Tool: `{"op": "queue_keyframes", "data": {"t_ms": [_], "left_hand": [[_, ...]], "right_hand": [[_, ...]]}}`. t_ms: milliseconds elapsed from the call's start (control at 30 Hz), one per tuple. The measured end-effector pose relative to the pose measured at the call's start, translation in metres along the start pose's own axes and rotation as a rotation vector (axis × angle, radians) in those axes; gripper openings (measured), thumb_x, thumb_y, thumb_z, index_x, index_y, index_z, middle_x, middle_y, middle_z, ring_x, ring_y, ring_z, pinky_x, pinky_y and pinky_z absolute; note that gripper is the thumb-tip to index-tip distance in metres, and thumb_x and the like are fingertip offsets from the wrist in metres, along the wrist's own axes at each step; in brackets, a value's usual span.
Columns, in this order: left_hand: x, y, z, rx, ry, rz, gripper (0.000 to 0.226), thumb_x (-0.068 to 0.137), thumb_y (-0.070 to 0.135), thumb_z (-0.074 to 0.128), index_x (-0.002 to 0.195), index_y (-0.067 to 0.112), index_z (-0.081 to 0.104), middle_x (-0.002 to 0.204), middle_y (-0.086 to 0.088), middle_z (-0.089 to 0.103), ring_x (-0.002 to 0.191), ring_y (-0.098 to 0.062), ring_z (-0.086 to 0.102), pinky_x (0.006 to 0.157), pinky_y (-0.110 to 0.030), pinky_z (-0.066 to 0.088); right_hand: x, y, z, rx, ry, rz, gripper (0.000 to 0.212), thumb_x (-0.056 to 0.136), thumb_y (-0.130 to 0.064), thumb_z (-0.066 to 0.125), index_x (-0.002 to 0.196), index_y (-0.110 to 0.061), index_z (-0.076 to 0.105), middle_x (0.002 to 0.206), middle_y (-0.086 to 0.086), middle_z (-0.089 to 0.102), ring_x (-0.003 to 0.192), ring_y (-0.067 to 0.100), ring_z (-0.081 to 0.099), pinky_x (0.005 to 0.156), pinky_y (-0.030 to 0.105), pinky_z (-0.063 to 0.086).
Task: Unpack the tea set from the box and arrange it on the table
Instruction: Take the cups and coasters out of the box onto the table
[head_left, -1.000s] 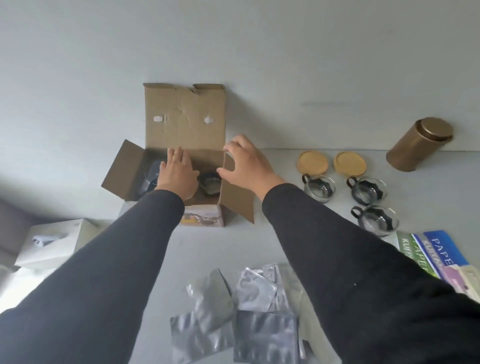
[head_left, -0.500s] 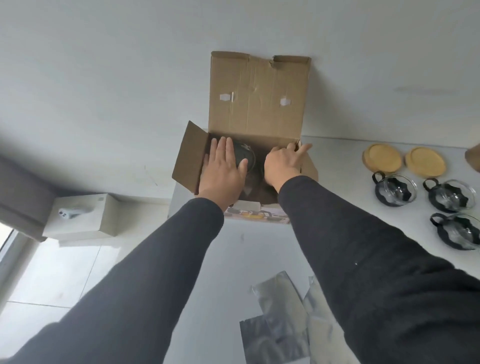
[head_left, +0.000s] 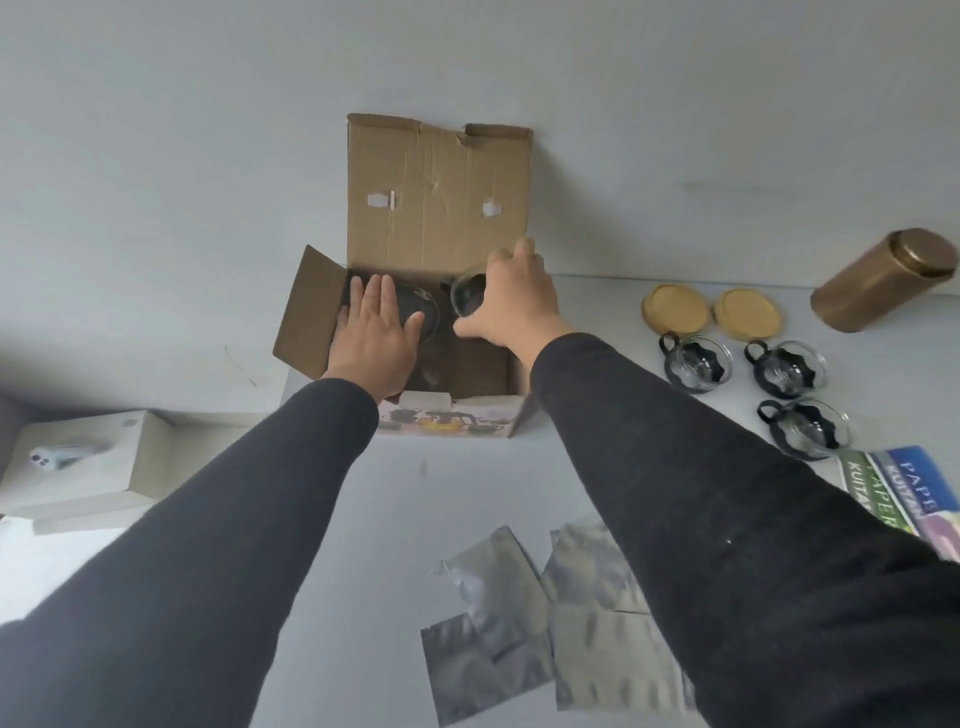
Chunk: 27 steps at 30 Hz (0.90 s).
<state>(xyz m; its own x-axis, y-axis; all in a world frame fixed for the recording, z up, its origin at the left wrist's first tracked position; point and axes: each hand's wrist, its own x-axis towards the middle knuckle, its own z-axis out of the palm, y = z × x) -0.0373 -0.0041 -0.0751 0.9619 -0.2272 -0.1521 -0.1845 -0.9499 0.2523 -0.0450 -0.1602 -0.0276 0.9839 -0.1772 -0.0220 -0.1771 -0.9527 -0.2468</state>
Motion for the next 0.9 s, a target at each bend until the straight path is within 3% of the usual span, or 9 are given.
{"op": "queue_keyframes", "data": {"t_ms": [167,367,533,700,900], "left_hand": [[-0.011,0.044,-0.013,-0.046,0.136,-0.017,0.062,0.103,0.04,0.017,0.153,0.005,0.005,0.161,-0.011,0.002,0.149,-0.027,-0.008,0.12,-0.047,0.002],[-0.029,0.153,0.013,-0.15,0.198,0.169,0.058,0.103,0.029,0.026,0.153,0.004,0.009,0.161,-0.009,0.005,0.149,-0.026,-0.006,0.121,-0.041,0.002],[-0.053,0.223,0.075,-0.069,0.014,0.327,0.059,0.103,0.03,0.027,0.153,0.006,0.005,0.161,-0.006,0.002,0.149,-0.023,-0.007,0.121,-0.038,0.002],[-0.062,0.249,0.133,0.077,-0.274,0.196,0.069,0.101,0.036,0.034,0.153,0.005,-0.001,0.161,-0.009,-0.004,0.149,-0.026,-0.007,0.121,-0.041,0.008],[-0.067,0.247,0.164,0.1,-0.395,0.108,0.082,0.098,0.041,0.044,0.151,0.002,-0.004,0.16,-0.011,-0.009,0.149,-0.027,-0.007,0.119,-0.042,0.014]], "right_hand": [[-0.025,0.047,-0.033,0.315,0.259,-0.028,0.077,0.057,-0.044,0.081,0.115,-0.006,0.05,0.117,0.008,0.036,0.088,0.023,0.053,0.074,0.022,0.043],[-0.076,0.154,-0.025,0.402,0.5,0.076,0.069,0.053,-0.036,0.082,0.101,0.0,0.049,0.104,0.008,0.042,0.09,0.024,0.049,0.076,0.024,0.043],[-0.12,0.237,0.004,0.356,0.38,0.172,0.071,0.057,-0.039,0.082,0.104,-0.002,0.045,0.106,0.009,0.046,0.097,0.025,0.049,0.084,0.029,0.044],[-0.137,0.281,0.028,0.329,0.297,0.214,0.07,0.059,-0.045,0.081,0.103,-0.003,0.044,0.105,0.008,0.047,0.098,0.025,0.049,0.083,0.028,0.041],[-0.135,0.298,0.046,0.332,0.25,0.192,0.074,0.059,-0.048,0.082,0.104,-0.001,0.046,0.106,0.01,0.051,0.101,0.026,0.049,0.087,0.027,0.039]]}}
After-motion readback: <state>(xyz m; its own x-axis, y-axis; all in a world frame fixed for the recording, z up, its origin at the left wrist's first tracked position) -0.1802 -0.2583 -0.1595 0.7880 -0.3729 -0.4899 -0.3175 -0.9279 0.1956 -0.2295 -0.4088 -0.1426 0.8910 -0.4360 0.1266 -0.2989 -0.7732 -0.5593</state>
